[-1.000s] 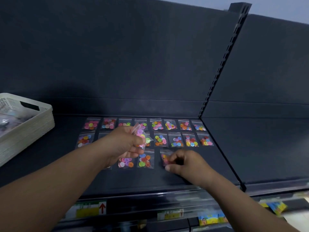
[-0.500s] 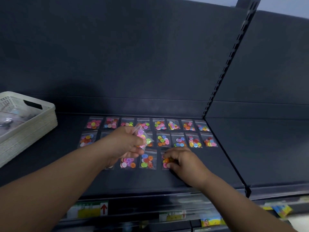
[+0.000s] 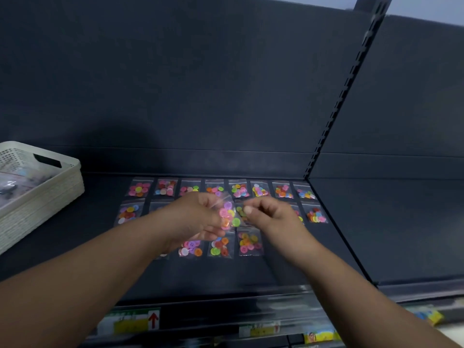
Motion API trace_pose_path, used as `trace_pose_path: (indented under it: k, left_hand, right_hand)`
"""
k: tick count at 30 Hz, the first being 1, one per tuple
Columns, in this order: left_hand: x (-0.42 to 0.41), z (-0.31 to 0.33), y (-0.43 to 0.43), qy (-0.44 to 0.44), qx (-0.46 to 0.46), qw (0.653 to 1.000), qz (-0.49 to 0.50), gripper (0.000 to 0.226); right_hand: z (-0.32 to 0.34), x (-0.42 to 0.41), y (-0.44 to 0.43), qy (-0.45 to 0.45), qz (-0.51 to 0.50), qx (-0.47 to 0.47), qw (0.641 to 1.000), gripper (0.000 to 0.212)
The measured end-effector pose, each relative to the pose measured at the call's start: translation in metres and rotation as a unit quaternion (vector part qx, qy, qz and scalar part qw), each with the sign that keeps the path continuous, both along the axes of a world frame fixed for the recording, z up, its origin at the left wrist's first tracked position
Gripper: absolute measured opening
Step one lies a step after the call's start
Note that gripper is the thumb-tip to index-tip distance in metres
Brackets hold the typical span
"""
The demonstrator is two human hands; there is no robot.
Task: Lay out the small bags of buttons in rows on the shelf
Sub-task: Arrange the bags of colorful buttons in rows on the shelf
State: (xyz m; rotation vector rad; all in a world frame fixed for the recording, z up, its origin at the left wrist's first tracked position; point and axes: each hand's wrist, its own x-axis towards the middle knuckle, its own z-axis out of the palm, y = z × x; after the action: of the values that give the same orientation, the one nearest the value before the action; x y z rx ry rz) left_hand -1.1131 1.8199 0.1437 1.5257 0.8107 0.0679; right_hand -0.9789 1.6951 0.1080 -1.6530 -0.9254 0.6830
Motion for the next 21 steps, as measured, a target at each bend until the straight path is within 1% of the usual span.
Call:
trace_pose_path:
  k: [2,3,5,7,9,11,13,14,15,17,18,19,20,21]
  left_hand:
    - [0.005,0.003,-0.005,-0.001,0.037,0.999,-0.022,0.025]
    - [0.008,0.003,-0.008,-0.005,0.055,0.998,-0.03,0.025]
    - [0.013,0.003,-0.014,-0.013,0.086,0.995,-0.043,0.029]
    - [0.017,0.001,-0.018,-0.014,0.117,0.991,-0.058,0.033]
    - [0.019,-0.003,-0.021,-0.005,0.158,0.984,-0.078,0.032]
    - [0.019,-0.012,-0.023,0.019,0.23,0.966,-0.112,0.027]
    - [0.019,-0.023,-0.024,0.04,0.32,0.935,-0.15,0.023]
    - [0.02,-0.028,-0.026,0.047,0.367,0.913,-0.172,0.022]
    - [0.021,-0.032,-0.028,0.053,0.415,0.886,-0.2,0.022]
    - [0.025,-0.041,-0.031,0.063,0.495,0.824,-0.269,0.027]
    - [0.026,-0.045,-0.032,0.071,0.517,0.798,-0.3,0.032]
    - [0.027,-0.048,-0.033,0.085,0.527,0.782,-0.323,0.04]
    - [0.027,-0.051,-0.034,0.102,0.529,0.771,-0.341,0.048]
    - [0.027,-0.053,-0.035,0.116,0.527,0.763,-0.355,0.054]
  right_hand:
    - [0.013,-0.003,0.001,0.09,0.019,0.006,0.996,0.012]
    - [0.016,-0.003,0.001,0.102,0.029,0.001,0.994,0.015]
    - [0.017,-0.002,-0.002,0.099,0.031,-0.003,0.995,0.019]
    - [0.014,0.004,-0.008,0.113,0.004,-0.002,0.994,0.021]
    - [0.009,0.016,-0.017,0.111,-0.034,-0.02,0.993,0.019]
    - [0.0,0.029,-0.027,0.087,-0.066,-0.062,0.992,0.017]
    - [-0.012,0.037,-0.036,0.063,-0.089,-0.099,0.989,0.018]
    - [-0.017,0.039,-0.039,0.037,-0.097,-0.124,0.987,0.021]
    - [-0.022,0.04,-0.042,-0.02,-0.107,-0.16,0.981,0.024]
    - [-0.03,0.041,-0.048,-0.181,-0.126,-0.23,0.948,0.034]
    - [-0.033,0.041,-0.051,-0.243,-0.135,-0.237,0.931,0.042]
    - [-0.034,0.041,-0.053,-0.285,-0.136,-0.221,0.923,0.045]
    - [-0.035,0.04,-0.055,-0.314,-0.125,-0.192,0.921,0.042]
    - [-0.036,0.04,-0.056,-0.342,-0.1,-0.164,0.92,0.034]
